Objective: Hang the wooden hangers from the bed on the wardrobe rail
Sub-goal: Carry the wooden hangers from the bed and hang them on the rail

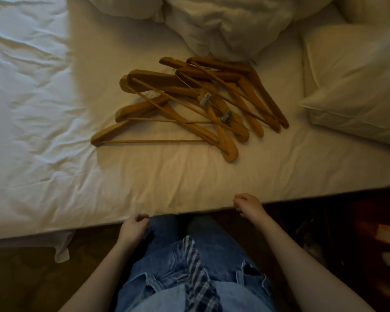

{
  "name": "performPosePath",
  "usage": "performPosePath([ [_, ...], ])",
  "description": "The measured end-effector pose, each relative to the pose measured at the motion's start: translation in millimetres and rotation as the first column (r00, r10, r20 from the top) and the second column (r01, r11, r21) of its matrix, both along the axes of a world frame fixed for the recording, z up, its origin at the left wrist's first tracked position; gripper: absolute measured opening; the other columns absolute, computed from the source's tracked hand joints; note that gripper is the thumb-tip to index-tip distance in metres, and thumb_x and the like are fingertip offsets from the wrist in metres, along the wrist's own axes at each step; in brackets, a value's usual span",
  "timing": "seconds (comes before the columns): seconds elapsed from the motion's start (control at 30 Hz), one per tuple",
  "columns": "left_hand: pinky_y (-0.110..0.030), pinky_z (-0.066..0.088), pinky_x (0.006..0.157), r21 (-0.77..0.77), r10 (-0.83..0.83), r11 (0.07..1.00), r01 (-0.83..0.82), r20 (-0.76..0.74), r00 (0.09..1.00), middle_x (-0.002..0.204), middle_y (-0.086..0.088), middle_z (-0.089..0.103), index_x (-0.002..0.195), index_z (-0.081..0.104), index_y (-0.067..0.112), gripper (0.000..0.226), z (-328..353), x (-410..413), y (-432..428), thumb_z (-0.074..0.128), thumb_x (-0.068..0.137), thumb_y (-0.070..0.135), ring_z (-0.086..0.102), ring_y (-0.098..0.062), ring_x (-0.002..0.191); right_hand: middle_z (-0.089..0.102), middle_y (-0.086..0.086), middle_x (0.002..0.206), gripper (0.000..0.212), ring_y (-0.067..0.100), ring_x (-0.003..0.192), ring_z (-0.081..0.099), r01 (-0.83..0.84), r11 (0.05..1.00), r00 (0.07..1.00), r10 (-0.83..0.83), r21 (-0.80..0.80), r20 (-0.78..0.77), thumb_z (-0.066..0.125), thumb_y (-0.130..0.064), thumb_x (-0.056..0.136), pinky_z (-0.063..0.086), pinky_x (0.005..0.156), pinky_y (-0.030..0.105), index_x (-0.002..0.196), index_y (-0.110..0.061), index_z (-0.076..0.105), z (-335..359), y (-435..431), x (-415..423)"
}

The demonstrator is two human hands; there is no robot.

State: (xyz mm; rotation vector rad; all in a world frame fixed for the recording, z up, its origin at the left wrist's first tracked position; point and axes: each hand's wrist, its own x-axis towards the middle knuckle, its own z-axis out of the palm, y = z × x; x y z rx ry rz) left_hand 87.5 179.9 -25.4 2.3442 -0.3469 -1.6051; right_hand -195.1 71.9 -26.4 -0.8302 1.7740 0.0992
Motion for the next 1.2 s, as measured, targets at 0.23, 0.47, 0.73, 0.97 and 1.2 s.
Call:
performPosePath([
  [0.23, -0.032, 0.04, 0.076, -0.052, -0.219, 0.975, 0.217, -0.036, 0.975, 0.111, -0.02, 0.062, 0.117, 0.057, -0.003, 0.029, -11, 23, -74, 0.049, 0.09, 0.006, 0.057, -0.026, 0.091, 0.058, 0.013, 0.118, 0.039, 0.019, 0.099, 0.051, 0.151, 0.972, 0.988, -0.147, 0.178, -0.037, 0.052, -0.016, 0.091, 0.041, 0.081, 0.026, 0.127, -0.002, 0.054, 0, 52, 20],
  [0.47, -0.029, 0.044, 0.075, -0.207, -0.321, 0.931, 0.3, -0.081, 0.943, 0.112, -0.016, 0.061, 0.12, 0.055, 0.001, 0.03, -4, 54, -152, 0.048, 0.092, 0.01, 0.058, -0.026, 0.097, 0.058, 0.015, 0.124, 0.035, 0.022, 0.108, 0.053, 0.221, 0.964, 0.973, -0.207, 0.149, -0.101, 0.054, -0.011, 0.09, 0.04, 0.084, 0.025, 0.123, 0.0, 0.056, 4, 36, 37],
  [0.73, -0.032, 0.044, 0.078, -0.383, -0.191, 0.907, 0.176, -0.002, 0.982, 0.097, -0.006, 0.061, 0.1, 0.061, 0.013, 0.015, 8, 26, -288, 0.053, 0.088, 0.015, 0.057, -0.02, 0.09, 0.06, -0.003, 0.11, 0.019, 0.013, 0.097, 0.054, 0.235, 0.957, 0.972, -0.229, -0.167, 0.058, 0.05, -0.026, 0.092, 0.042, 0.081, 0.026, 0.107, -0.022, 0.06, 41, -135, 59],
  [0.97, -0.01, 0.043, 0.061, -0.529, -0.132, 0.826, 0.197, 0.157, 0.979, 0.091, 0.003, 0.061, 0.104, 0.064, 0.012, 0.021, 15, 20, -384, 0.053, 0.087, 0.017, 0.056, -0.009, 0.082, 0.056, -0.001, 0.114, 0.045, 0.011, 0.101, 0.049, 0.282, 0.904, 0.959, -0.256, -0.323, 0.121, 0.053, -0.032, 0.09, 0.04, 0.077, 0.022, 0.132, -0.015, 0.05, 26, -275, 98],
  [1.2, -0.006, 0.045, 0.054, -0.598, -0.134, 0.778, 0.191, 0.14, 0.981, 0.086, 0.012, 0.059, 0.102, 0.06, 0.017, 0.015, -6, 33, -430, 0.051, 0.09, 0.012, 0.056, -0.001, 0.075, 0.056, -0.009, 0.083, 0.03, 0.016, 0.085, 0.057, 0.429, 0.811, 0.899, -0.426, -0.398, 0.101, 0.055, -0.042, 0.088, 0.038, 0.06, 0.022, 0.102, -0.015, 0.059, -29, -349, 146],
])
